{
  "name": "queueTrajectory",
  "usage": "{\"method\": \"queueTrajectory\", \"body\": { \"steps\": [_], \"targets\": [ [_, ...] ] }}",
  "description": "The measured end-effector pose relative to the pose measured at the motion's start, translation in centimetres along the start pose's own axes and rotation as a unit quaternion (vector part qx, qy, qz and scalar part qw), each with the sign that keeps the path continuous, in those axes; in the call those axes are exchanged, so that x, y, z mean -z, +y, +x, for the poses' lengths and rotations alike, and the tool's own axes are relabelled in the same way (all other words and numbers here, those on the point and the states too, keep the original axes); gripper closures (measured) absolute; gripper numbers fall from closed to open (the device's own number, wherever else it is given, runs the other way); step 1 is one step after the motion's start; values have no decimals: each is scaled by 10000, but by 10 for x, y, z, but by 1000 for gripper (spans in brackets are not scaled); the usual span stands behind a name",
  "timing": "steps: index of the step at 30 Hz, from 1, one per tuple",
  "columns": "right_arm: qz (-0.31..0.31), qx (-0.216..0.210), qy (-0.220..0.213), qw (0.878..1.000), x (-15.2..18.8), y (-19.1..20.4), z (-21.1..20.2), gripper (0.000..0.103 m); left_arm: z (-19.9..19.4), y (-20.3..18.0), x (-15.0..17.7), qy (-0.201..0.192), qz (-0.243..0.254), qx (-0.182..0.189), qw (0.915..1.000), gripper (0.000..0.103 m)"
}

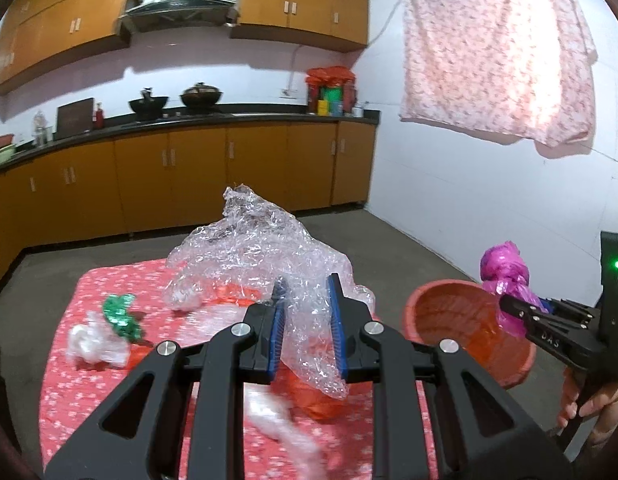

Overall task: Collect trash
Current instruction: 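Lift the bubble wrap with the left gripper while the right gripper carries the pink bag to the basket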

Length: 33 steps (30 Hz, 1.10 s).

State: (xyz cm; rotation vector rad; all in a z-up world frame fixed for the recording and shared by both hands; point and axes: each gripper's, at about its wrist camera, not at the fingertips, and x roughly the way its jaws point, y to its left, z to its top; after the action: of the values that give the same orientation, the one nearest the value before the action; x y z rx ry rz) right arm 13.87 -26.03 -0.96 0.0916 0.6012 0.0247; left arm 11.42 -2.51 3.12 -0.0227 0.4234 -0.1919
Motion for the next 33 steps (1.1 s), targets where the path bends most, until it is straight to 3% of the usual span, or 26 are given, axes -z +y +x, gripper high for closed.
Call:
{"method": "queueTrajectory", "body": {
  "steps": [16,33],
  "targets": [
    [341,486,103,9982,11,-63,4,76,38,-84,19,312,427,863,9949,82],
    [405,673,275,9965,15,-101,33,76,81,-141,28,515,837,1555,9829,82]
  ]
}}
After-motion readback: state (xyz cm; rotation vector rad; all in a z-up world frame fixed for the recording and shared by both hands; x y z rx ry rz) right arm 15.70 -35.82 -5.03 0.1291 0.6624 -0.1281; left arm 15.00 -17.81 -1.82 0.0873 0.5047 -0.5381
